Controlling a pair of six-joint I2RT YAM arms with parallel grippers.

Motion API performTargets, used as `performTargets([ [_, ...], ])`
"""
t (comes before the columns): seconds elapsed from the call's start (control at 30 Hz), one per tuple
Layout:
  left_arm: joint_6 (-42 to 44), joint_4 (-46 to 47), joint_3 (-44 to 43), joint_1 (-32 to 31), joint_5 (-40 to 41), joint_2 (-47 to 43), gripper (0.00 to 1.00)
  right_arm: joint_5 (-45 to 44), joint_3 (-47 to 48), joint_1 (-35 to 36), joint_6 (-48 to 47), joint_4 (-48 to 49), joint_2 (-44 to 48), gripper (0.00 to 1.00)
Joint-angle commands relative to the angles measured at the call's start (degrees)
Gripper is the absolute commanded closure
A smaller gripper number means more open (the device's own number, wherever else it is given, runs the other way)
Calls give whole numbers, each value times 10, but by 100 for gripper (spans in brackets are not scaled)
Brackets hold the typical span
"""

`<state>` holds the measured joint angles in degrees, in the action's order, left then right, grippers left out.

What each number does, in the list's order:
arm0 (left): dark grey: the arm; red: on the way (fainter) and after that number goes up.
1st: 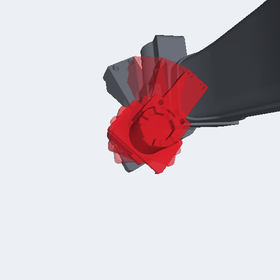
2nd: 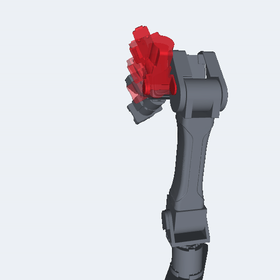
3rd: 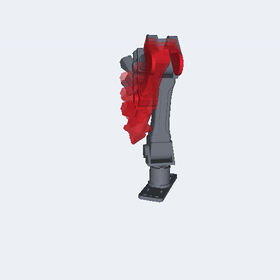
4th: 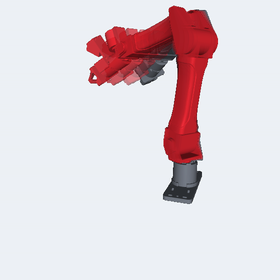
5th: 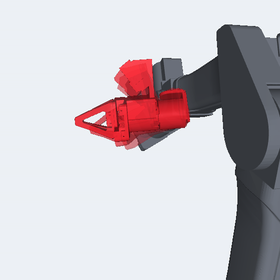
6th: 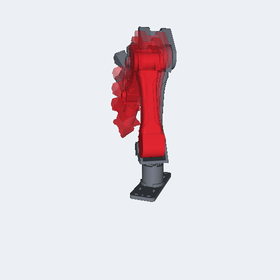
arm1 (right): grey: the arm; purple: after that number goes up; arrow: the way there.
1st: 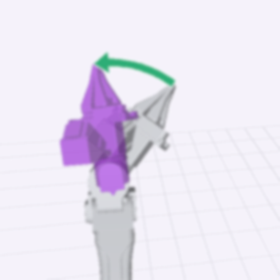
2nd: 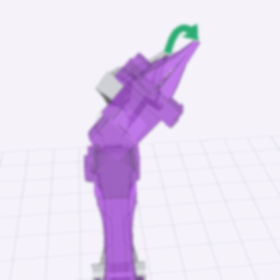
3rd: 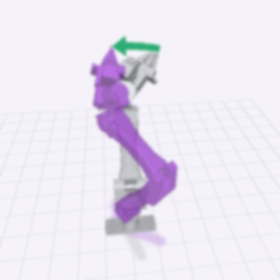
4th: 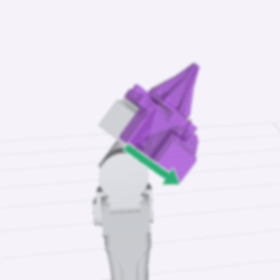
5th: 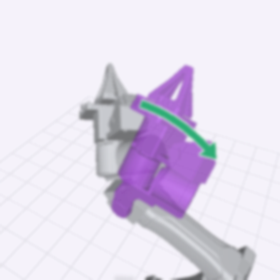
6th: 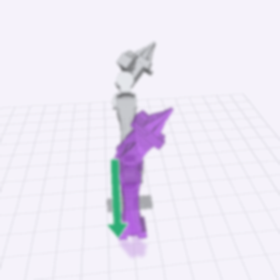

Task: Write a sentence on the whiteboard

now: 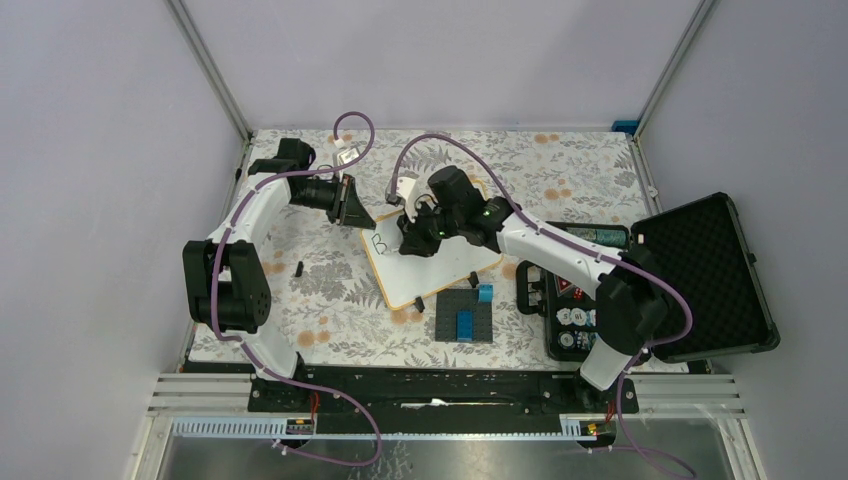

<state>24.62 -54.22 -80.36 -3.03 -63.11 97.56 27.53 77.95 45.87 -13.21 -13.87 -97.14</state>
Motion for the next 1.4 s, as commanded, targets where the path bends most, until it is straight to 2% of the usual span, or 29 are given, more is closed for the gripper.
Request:
performTargets([
  [0.0, 10, 1, 2, -11, 1, -5, 100, 4, 29, 13, 0, 10, -8, 100],
  [0.27, 11, 1, 4, -11, 2, -7, 100, 10, 17, 13, -6, 9, 22, 100],
  [0.53, 11, 1, 3, -11, -1, -9, 100, 16, -6, -20, -7, 10, 61, 100],
  [1.37, 10, 1, 5, -13, -3, -12, 100, -19, 43, -21, -12, 10, 4, 100],
])
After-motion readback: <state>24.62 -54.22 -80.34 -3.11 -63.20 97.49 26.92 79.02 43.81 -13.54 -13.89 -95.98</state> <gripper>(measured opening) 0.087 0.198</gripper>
